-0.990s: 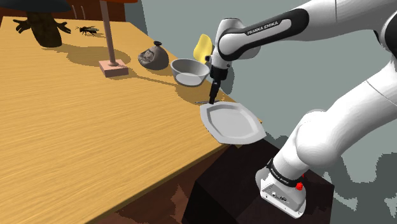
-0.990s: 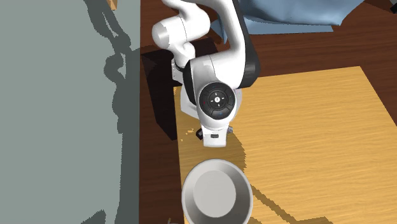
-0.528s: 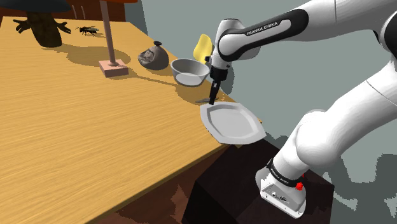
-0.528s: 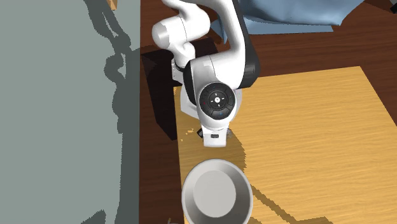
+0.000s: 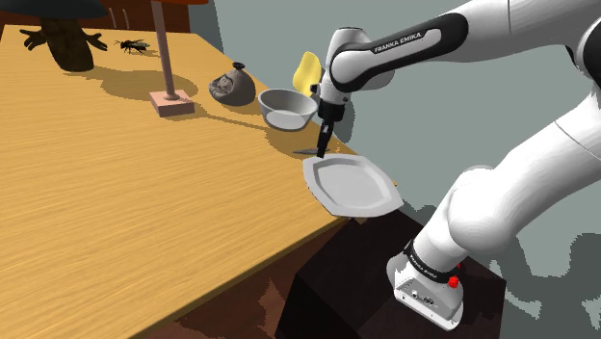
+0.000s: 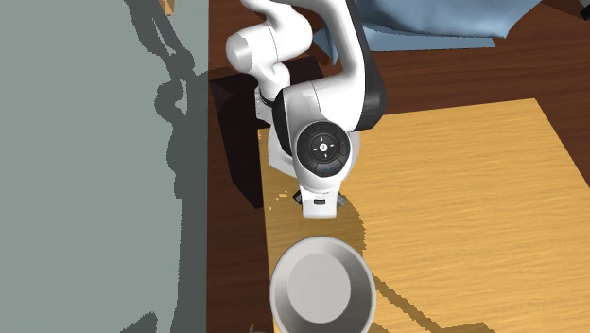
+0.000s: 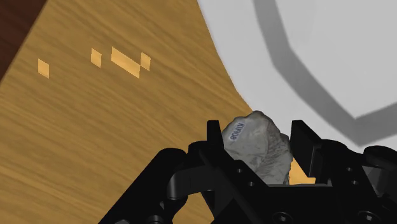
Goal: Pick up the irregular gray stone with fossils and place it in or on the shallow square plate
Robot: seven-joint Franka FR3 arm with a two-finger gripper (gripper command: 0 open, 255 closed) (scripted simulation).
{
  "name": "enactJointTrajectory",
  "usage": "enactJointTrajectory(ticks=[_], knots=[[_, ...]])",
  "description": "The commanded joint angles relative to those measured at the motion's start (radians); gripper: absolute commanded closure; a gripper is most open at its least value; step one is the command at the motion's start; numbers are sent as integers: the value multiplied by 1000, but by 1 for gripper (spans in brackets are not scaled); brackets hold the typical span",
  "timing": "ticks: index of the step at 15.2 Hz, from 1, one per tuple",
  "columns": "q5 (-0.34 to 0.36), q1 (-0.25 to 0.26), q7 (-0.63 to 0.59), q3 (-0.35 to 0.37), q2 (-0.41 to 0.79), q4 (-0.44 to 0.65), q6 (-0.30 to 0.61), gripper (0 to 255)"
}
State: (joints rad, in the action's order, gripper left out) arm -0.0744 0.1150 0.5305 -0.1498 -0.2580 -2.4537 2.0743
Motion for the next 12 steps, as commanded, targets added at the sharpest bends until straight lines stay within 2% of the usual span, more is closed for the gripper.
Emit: enactJointTrajectory(ticks=[1, 12], knots=[[0, -1, 1, -1, 4, -2, 3, 255], [13, -3, -20, 5, -61, 93, -154, 255]])
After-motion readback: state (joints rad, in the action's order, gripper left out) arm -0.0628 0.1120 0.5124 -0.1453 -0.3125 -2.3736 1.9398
